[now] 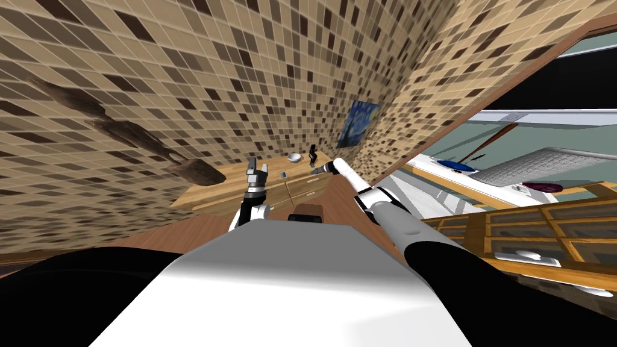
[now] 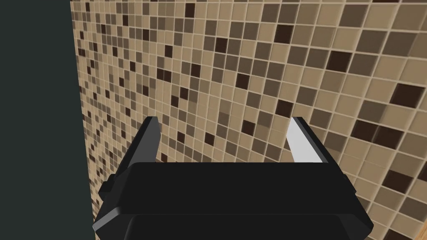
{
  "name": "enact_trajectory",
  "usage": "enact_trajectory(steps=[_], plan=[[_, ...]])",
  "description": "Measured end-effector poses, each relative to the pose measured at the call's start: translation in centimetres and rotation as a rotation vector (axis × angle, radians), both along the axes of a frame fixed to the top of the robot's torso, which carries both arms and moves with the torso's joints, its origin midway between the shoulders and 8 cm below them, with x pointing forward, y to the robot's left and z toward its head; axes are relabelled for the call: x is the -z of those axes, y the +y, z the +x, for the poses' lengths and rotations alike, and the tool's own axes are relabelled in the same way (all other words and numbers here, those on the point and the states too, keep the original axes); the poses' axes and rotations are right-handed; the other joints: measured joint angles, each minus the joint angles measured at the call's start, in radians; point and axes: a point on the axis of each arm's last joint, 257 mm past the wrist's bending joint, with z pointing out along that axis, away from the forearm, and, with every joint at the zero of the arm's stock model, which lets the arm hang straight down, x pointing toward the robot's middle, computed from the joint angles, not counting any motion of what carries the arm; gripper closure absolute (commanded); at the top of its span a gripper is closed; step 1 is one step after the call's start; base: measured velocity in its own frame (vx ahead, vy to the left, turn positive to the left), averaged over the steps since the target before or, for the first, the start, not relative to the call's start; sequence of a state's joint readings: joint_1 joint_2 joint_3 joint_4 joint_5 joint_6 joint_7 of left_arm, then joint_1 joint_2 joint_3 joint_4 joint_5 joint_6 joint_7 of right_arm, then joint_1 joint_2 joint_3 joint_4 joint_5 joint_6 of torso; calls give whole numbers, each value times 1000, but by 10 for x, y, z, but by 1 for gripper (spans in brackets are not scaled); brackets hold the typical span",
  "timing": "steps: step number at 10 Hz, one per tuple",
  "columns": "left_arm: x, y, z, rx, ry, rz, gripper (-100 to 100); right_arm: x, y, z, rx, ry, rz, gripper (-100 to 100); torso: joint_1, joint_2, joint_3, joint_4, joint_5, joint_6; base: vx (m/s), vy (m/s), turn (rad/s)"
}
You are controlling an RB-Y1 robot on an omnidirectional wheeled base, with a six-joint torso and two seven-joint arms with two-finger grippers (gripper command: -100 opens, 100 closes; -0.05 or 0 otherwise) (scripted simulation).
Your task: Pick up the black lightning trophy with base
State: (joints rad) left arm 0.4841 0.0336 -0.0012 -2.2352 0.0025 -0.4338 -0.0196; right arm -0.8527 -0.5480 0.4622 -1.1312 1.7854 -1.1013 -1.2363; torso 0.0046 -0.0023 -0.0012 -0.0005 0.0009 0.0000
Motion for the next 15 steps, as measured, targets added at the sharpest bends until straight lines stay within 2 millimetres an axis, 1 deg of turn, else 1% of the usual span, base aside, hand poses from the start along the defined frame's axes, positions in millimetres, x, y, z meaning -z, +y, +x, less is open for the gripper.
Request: enact_trajectory(steps=[1,2,3,4,5,6,9,10,11,12,13,15], plan=[[0,0,0,0,0,0,0,-1,-8,5,21,2,-29,-100,-1,1,0,0,0,0,55,56,124],[0,0,0,0,0,0,0,-7,-22,14,53,1,-62,-100,0,0,0,0,0,0,54,41,71],[0,0,0,0,0,0,0,-9,-30,19,77,4,-87,-100,0,0,0,0,0,0,67,35,134],[0,0,0,0,0,0,0,-14,-42,29,115,6,-117,-100,0,-1,-1,0,0,0,58,20,70],[0,0,0,0,0,0,0,-14,-52,33,139,8,-138,-100,-2,-1,-1,0,-1,1,68,35,122],[0,0,0,0,0,0,0,-22,-70,43,180,8,-165,-100,-1,-1,-1,0,0,0,60,25,70],[0,0,0,0,0,0,0,-33,-98,56,261,11,-219,-100,-1,-1,-1,-1,-1,1,69,25,107],[0,0,0,0,0,0,0,-39,-109,62,299,9,-239,-100,-2,-1,-1,0,0,0,84,40,264],[0,0,0,0,0,0,0,-49,-128,66,348,8,-260,-100,0,-2,-1,-1,0,0,75,20,47],[0,0,0,0,0,0,0,-53,-137,70,377,15,-266,-100,-1,-1,-1,-1,0,1,78,34,92],[0,0,0,0,0,0,0,-57,-152,73,408,14,-278,-100,-1,-2,-1,-1,0,1,98,52,182],[0,0,0,0,0,0,0,-75,-175,83,484,17,-294,-100,1,-4,-3,-1,0,0,106,41,123]])
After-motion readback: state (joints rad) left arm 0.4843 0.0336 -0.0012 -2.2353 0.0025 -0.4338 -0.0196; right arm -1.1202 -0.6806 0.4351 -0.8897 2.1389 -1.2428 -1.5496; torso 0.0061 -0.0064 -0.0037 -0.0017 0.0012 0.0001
